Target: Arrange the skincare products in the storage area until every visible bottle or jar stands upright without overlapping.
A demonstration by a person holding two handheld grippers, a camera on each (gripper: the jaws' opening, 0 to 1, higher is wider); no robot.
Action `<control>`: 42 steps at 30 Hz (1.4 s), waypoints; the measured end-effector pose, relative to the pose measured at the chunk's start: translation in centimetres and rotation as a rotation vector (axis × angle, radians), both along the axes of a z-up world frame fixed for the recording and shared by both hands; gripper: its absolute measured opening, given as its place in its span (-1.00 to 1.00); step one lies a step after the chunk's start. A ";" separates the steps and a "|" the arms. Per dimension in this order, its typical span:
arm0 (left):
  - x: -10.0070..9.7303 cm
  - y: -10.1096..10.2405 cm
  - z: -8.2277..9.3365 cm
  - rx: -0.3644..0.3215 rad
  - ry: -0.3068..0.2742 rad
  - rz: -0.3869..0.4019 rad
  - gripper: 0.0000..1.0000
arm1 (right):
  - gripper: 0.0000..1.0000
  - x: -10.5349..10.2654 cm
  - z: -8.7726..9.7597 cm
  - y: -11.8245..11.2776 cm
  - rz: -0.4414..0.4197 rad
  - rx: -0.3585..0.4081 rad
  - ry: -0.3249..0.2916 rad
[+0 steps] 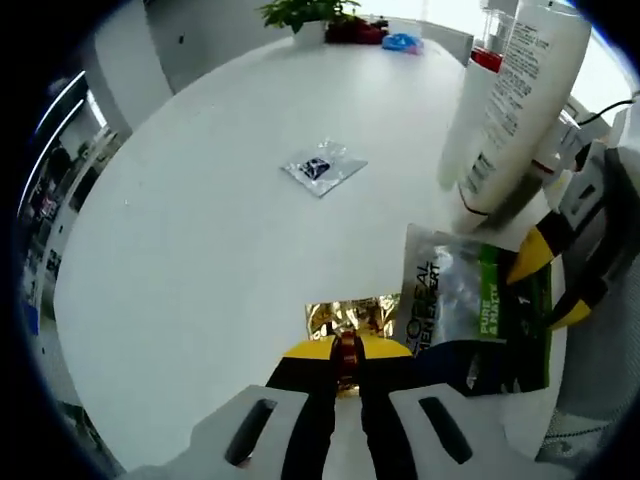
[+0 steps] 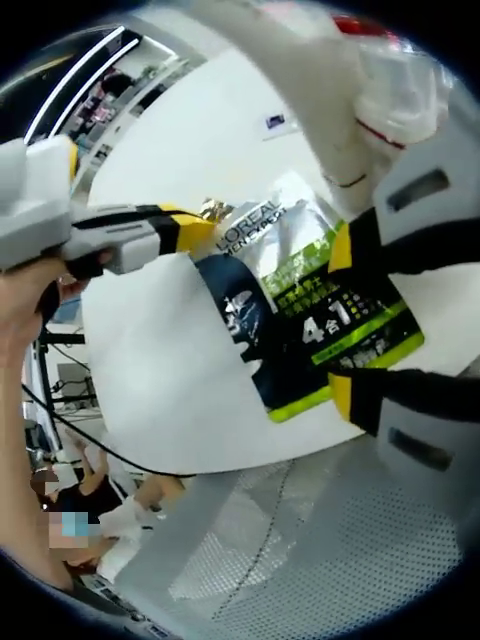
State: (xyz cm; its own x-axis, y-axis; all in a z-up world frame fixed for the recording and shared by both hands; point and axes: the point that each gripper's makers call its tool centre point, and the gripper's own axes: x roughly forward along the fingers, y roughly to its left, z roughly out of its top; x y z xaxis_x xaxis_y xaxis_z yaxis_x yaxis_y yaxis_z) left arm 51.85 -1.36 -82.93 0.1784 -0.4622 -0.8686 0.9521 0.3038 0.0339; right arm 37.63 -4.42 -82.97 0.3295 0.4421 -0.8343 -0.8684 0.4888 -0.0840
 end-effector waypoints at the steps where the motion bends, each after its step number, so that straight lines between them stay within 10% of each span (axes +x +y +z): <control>1: 0.2 0.0 0.0 -0.002 -0.002 0.007 -0.93 | -0.26 0.0 0.0 0.0 0.000 -0.001 0.000; 27: 5.2 -0.1 0.2 -0.027 -0.053 0.068 -0.93 | -0.30 1.6 0.0 -0.1 -0.003 -0.068 0.007; 42: -1.5 -4.6 3.8 -0.121 0.002 -0.163 -0.92 | -0.38 1.3 0.0 0.1 -0.005 -0.051 0.002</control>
